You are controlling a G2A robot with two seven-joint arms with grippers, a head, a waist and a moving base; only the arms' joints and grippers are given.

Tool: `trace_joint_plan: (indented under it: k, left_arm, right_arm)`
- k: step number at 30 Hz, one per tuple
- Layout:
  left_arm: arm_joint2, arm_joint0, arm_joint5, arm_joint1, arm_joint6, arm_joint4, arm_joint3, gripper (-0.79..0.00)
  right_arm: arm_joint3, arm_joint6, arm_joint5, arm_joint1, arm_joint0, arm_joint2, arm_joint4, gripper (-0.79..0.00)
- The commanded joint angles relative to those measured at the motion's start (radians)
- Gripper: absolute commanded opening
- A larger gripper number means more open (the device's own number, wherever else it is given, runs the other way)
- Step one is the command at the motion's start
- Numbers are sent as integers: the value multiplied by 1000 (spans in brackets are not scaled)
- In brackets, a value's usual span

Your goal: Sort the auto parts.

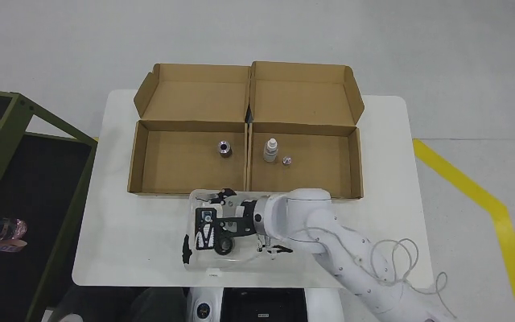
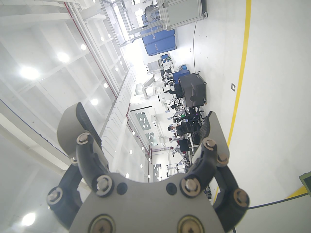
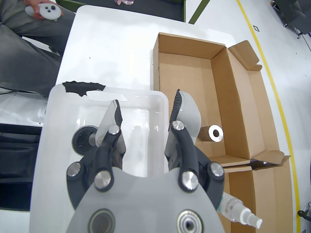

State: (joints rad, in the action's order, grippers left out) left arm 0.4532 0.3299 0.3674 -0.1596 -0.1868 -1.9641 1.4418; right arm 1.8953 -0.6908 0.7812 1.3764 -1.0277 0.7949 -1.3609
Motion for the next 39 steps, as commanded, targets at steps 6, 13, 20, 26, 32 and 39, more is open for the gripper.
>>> trace_joint_plan:
  k: [6,13,20,26,32,39]
  left_arm:
    - [0,0,0,0,0,0,0,0]
    - [0,0,0,0,0,0,0,0]
    - [0,0,0,0,0,0,0,0]
    - [0,0,0,0,0,0,0,0]
    - [0,0,0,0,0,0,0,0]
    - [0,0,0,0,0,0,0,0]
  right_arm:
    - [32,5,31,-20,-78,-2,-31,-394]
    - [31,20,48,-35,-127,-18,-65,-354]
    - [24,35,59,-48,-152,-13,-94,-326]
    - [5,48,60,-56,-160,-10,-109,-305]
    - [-8,60,64,-64,-167,-9,-117,-296]
    - [-41,70,61,-67,-158,-28,-141,-296]
